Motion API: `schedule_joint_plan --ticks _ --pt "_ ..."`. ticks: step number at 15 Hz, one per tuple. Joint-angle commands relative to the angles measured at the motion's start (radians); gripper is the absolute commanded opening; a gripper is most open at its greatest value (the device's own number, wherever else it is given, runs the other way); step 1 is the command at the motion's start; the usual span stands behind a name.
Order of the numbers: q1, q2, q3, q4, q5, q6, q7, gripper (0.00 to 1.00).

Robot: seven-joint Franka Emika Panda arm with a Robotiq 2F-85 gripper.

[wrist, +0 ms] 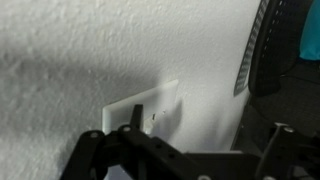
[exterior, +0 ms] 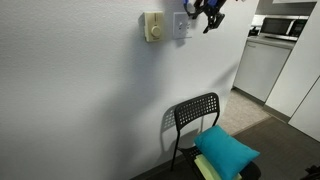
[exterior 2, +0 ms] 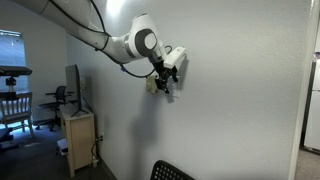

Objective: Turn off the right light switch

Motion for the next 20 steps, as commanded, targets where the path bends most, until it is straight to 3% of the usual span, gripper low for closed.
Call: schedule_joint_plan --ticks 1,9,20 --pt "-0.022 0.016 0.014 0.019 -0.009 -0.040 0.056 1.00" --pt "-0.019 0.049 0.056 0.040 0.028 -0.026 0.034 1.00" --pt "-0.022 0.047 0.053 0.066 0.015 -0.040 0.037 1.00"
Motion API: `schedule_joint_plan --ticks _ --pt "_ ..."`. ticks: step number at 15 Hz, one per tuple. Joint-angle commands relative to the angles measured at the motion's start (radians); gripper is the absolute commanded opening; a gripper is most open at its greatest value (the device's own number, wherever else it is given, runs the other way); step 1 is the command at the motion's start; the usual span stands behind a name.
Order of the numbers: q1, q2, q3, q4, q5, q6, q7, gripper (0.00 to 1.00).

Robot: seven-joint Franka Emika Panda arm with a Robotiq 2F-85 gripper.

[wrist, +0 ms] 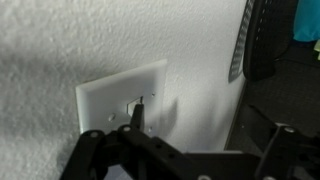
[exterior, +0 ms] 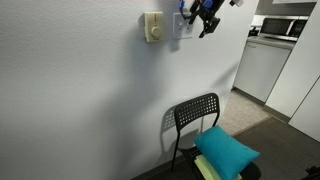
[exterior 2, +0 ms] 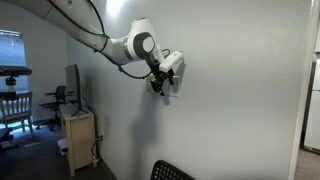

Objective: Turn off the right light switch

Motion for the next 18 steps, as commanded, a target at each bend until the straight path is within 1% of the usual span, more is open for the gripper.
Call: schedule_joint_plan --ticks 1,10,18 --pt "-0.019 0.027 0.015 0.060 -0.002 -0.014 -0.014 1.00" --pt "-0.027 0.072 0.019 0.124 0.014 -0.037 -0.027 1.00" --pt "-0.028 0.068 0.018 0.103 0.020 -0.045 -0.014 1.00"
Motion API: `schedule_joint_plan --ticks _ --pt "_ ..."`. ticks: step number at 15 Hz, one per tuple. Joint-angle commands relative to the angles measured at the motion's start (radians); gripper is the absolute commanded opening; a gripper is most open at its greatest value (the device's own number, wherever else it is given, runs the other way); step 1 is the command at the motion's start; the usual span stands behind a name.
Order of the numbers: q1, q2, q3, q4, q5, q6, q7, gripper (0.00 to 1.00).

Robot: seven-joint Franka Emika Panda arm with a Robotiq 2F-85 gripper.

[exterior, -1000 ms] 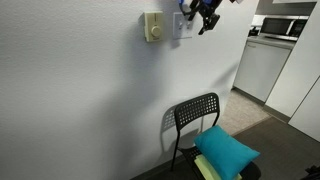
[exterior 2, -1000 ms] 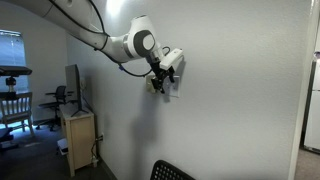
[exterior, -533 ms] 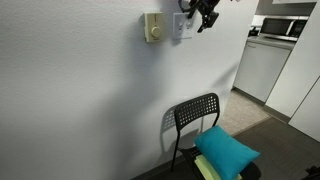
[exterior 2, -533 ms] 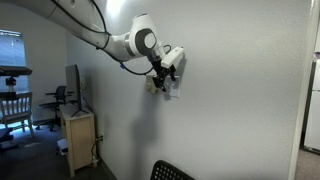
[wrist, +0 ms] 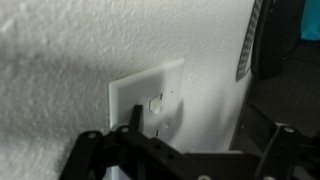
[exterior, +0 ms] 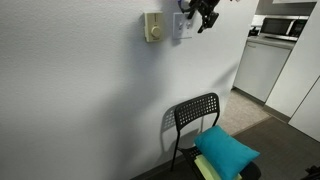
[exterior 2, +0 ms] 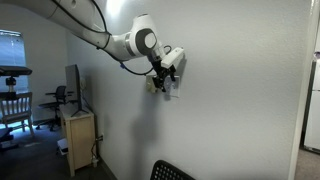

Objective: Turn off the right light switch

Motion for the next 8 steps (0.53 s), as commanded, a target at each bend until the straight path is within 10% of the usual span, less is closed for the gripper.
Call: schedule_joint_plan --ticks 1,8 --pt "-0.027 0.039 0.017 0.023 0.022 -0.006 -0.016 1.00" --pt "-0.033 0.062 0.016 0.029 0.054 -0.071 -0.007 1.00"
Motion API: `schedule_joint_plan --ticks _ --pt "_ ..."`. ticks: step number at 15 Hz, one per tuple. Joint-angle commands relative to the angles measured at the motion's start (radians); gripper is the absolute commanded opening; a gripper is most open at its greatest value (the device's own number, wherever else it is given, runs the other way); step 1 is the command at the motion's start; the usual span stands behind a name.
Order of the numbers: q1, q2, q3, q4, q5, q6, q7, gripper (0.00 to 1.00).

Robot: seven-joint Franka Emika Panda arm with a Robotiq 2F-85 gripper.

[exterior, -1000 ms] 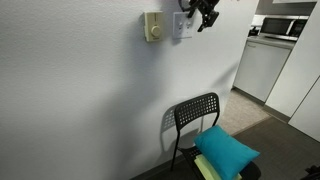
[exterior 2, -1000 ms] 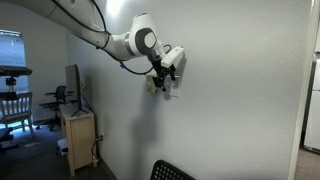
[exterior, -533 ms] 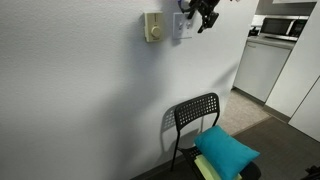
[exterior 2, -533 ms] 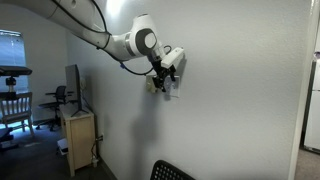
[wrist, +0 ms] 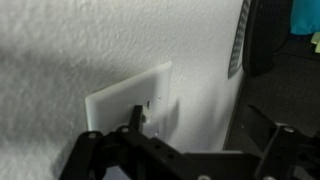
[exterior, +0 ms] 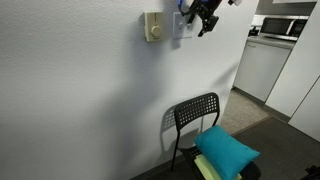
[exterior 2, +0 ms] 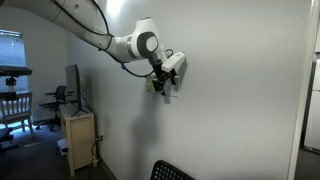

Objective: Turn off the right light switch

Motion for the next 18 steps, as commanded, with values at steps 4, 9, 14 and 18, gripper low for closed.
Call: schedule_joint_plan --ticks 4,9,14,18 --pt "-0.031 0.055 0.018 0.036 0.038 -0.055 -0.008 1.00" --pt "-0.027 0.047 0.016 0.031 0.034 -0.058 -0.001 1.00" --pt "-0.002 -0.026 0.001 -0.029 -0.047 -0.069 0.058 1.00" --pt "0.007 -0.085 0.006 -0.080 -0.095 -0.091 0.107 1.00"
